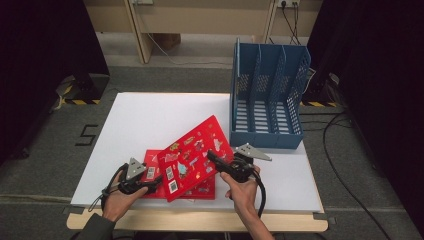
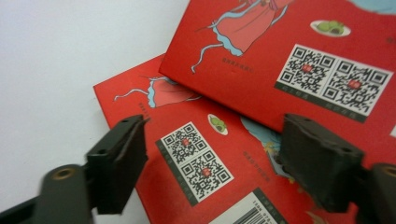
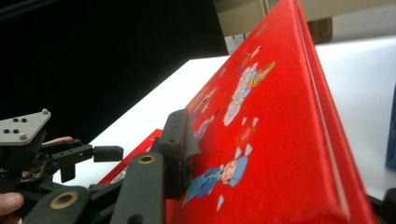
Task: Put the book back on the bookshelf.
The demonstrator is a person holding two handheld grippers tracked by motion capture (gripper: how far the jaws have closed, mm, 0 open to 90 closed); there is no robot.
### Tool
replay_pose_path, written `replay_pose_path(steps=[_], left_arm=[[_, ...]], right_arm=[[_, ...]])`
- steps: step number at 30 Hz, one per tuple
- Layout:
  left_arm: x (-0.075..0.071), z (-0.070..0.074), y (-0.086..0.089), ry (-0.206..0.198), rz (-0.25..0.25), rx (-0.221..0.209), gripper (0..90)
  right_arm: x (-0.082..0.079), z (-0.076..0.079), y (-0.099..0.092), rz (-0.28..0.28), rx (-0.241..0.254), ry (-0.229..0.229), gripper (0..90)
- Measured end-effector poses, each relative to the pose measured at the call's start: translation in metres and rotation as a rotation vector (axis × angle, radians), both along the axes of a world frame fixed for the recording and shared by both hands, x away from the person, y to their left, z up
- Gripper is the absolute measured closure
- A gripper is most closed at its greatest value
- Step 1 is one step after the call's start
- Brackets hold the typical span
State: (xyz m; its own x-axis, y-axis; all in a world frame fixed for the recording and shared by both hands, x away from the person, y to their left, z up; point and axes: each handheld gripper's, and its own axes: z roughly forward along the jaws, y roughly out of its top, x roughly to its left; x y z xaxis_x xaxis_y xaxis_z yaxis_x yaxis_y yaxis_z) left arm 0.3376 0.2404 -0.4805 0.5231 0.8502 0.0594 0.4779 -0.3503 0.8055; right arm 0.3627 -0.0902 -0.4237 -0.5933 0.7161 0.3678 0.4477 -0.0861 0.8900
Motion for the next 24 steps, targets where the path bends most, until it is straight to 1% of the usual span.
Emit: replay_pose_path(steps=[2, 4, 5, 8, 9, 11, 12, 13, 14, 15, 17, 19, 20, 21, 22, 23, 24], left_arm=[[0.001, 0.0, -0.001, -0.003, 0.0, -0.003, 19.9], [0.001, -0.001, 0.001, -0.005, 0.009, -0.01, 19.3], [0.002, 0.0, 0.003, -0.004, 0.015, -0.006, 19.3], [0.002, 0.001, 0.008, -0.008, 0.039, -0.032, 19.3], [0.003, 0.001, 0.01, -0.009, 0.044, -0.04, 19.3], [0.003, 0.0, 0.011, -0.011, 0.048, -0.044, 19.3], [0.003, 0.0, 0.011, -0.008, 0.044, -0.042, 19.3], [0.003, 0.0, 0.011, -0.003, 0.039, -0.038, 19.3], [0.003, 0.0, 0.01, -0.003, 0.038, -0.039, 19.3], [0.003, 0.0, 0.01, -0.003, 0.036, -0.037, 19.3], [0.003, 0.0, 0.009, -0.003, 0.031, -0.035, 19.3], [0.003, 0.0, 0.01, -0.002, 0.033, -0.035, 19.2], [0.004, 0.0, 0.01, -0.001, 0.034, -0.037, 19.2], [0.004, 0.0, 0.01, -0.001, 0.034, -0.037, 19.2], [0.004, 0.0, 0.011, -0.001, 0.033, -0.037, 19.2], [0.004, 0.0, 0.011, -0.002, 0.032, -0.038, 19.2], [0.003, 0.0, 0.011, -0.003, 0.032, -0.04, 19.1]], right_arm=[[0.0, 0.008, 0.002, -0.003, -0.014, -0.041, 64.3], [0.001, 0.017, 0.004, 0.012, -0.044, -0.078, 65.4], [0.001, 0.021, 0.005, 0.01, -0.051, -0.097, 66.1], [0.004, 0.032, 0.007, 0.005, -0.09, -0.157, 68.2], [0.005, 0.036, 0.007, 0.001, -0.095, -0.173, 69.2], [0.007, 0.043, 0.006, 0.0, -0.083, -0.203, 71.9], [0.007, 0.045, 0.006, 0.001, -0.088, -0.214, 72.3], [0.007, 0.048, 0.006, 0.004, -0.102, -0.237, 73.0], [0.006, 0.054, 0.008, 0.002, -0.114, -0.27, 74.9], [0.004, 0.057, 0.009, 0.002, -0.12, -0.281, 75.8], [0.002, 0.062, 0.012, 0.004, -0.134, -0.322, 78.3], [-0.001, 0.064, 0.016, -0.012, -0.154, -0.349, 79.4], [-0.003, 0.064, 0.019, -0.027, -0.179, -0.367, 79.6], [-0.005, 0.063, 0.024, -0.05, -0.215, -0.4, 79.6], [-0.006, 0.063, 0.026, -0.056, -0.216, -0.401, 79.6], [-0.008, 0.063, 0.031, -0.051, -0.209, -0.393, 79.6], [-0.009, 0.063, 0.033, -0.054, -0.23, -0.408, 79.6]])
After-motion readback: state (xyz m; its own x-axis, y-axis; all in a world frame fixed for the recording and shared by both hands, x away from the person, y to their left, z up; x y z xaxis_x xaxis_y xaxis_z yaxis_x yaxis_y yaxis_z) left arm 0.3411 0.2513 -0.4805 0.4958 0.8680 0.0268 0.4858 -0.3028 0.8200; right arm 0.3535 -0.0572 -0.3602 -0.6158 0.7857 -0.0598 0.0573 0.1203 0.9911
